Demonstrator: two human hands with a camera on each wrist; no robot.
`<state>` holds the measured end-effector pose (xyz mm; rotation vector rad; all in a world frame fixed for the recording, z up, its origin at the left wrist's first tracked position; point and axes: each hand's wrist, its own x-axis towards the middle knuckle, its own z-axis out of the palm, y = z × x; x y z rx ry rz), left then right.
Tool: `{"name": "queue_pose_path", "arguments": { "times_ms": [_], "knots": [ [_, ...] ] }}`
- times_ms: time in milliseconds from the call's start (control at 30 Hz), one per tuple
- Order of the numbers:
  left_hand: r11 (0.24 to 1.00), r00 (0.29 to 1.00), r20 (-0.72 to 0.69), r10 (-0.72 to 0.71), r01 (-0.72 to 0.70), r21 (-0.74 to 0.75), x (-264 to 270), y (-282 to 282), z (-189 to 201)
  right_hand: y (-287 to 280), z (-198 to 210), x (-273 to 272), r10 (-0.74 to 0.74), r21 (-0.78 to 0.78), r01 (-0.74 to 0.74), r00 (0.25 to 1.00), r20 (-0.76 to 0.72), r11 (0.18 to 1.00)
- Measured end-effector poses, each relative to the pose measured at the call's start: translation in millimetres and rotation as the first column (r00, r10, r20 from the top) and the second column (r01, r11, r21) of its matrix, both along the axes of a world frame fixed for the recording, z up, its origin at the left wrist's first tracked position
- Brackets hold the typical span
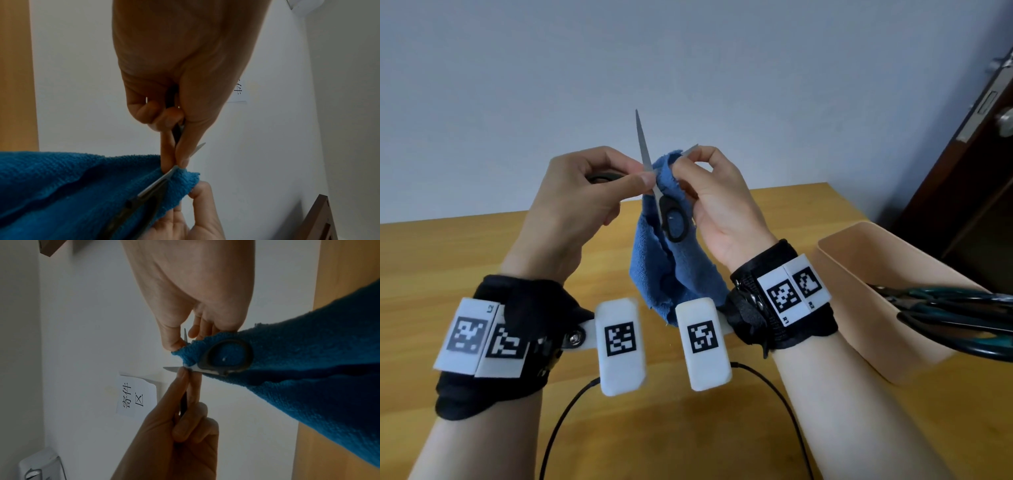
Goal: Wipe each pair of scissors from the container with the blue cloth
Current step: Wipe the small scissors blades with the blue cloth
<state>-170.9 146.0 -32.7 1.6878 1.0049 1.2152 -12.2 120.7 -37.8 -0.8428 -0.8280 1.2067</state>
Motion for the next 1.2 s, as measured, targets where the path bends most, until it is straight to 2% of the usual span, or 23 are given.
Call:
{"name": "queue_pose_path", "arguments": {
  "times_ms": [167, 633, 700, 800, 900, 1200],
  "knots": [
    [1.0, 1.0, -0.003, 0.008, -0.009, -0.012, 0.7, -1.3, -0.1, 1.3, -4.4, 1.3, 0.03, 0.029, -0.031, 0.999, 0.025, 0.999],
    [0.999, 0.998, 0.061, 0.034, -0.034, -0.005, 2.9, -3.1, 1.2, 5.7, -5.0, 5.6, -0.105, 0.02, 0.107, 0.99, -0.099, 0.994],
    [0.999, 0.997, 0.062, 0.041, -0.041, -0.005, 2.1, -3.3, 1.6, 6.3, -5.6, 6.1, -0.076, 0.027, 0.079, 0.99, -0.121, 0.996],
    [0.999, 0.997, 0.057, 0.047, -0.047, -0.007, -0.5, -1.7, 1.7, 4.4, -6.0, 0.8, 0.031, 0.032, -0.029, 0.997, -0.07, 0.999],
    [0.999, 0.999, 0.038, 0.038, -0.038, -0.002, 0.5, -2.6, 1.6, 4.3, -6.7, -3.5, 0.017, 0.017, -0.016, 0.999, -0.041, 1.0],
    [1.0, 0.996, 0.084, 0.012, -0.011, -0.005, 0.0, -3.1, 2.8, 1.3, 3.0, 3.1, -0.031, 0.035, 0.038, 0.984, -0.178, 0.999]
  ]
}}
